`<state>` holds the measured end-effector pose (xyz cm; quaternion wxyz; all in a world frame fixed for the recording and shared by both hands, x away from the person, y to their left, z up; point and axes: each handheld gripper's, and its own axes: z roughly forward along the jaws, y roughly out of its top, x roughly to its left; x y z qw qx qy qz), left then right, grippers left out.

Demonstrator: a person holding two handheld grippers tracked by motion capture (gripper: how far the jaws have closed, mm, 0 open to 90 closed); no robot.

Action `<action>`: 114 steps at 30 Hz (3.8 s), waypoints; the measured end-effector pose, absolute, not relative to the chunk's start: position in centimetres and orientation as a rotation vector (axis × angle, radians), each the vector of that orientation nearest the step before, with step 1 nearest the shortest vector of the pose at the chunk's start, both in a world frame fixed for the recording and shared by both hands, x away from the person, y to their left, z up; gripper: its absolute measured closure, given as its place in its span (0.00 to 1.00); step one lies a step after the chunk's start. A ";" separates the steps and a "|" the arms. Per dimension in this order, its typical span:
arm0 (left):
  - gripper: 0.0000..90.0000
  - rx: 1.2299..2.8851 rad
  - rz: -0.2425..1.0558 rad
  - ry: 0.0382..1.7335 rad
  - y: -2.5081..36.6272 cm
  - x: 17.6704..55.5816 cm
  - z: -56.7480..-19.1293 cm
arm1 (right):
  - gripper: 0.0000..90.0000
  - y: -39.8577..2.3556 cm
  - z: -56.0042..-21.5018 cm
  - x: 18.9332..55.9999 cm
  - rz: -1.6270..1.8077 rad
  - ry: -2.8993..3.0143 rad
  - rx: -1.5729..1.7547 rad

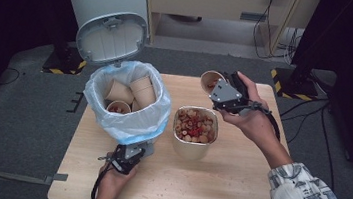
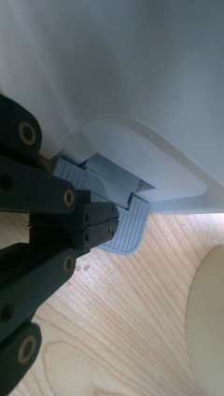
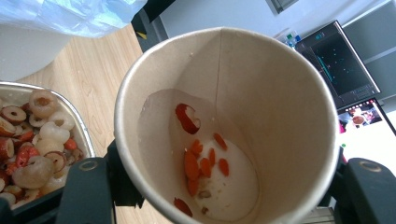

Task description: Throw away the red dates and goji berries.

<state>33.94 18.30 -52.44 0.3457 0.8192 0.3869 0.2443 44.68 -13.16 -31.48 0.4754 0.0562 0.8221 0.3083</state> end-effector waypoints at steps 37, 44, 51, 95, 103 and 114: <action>1.00 2.122 0.623 1.006 18.4 34.0 -52.4 | 0.37 -12.7 -27.7 44.3 0.706 1.959 0.039; 1.00 2.121 0.623 1.004 18.4 34.0 -52.4 | 0.37 -12.5 -27.3 44.1 0.698 1.951 0.023; 1.00 2.123 0.622 1.005 18.4 34.0 -52.4 | 0.37 -12.5 -27.5 44.3 0.678 1.956 0.015; 1.00 2.125 0.622 1.008 18.4 34.0 -52.4 | 0.36 -11.9 -28.9 44.0 0.463 1.935 -0.134; 1.00 2.124 0.621 1.008 18.4 34.0 -52.4 | 0.36 -12.0 -29.0 44.0 0.464 1.936 -0.129; 1.00 2.124 0.620 1.008 18.4 34.0 -52.4 | 0.37 -12.1 -28.6 44.0 0.420 1.920 -0.143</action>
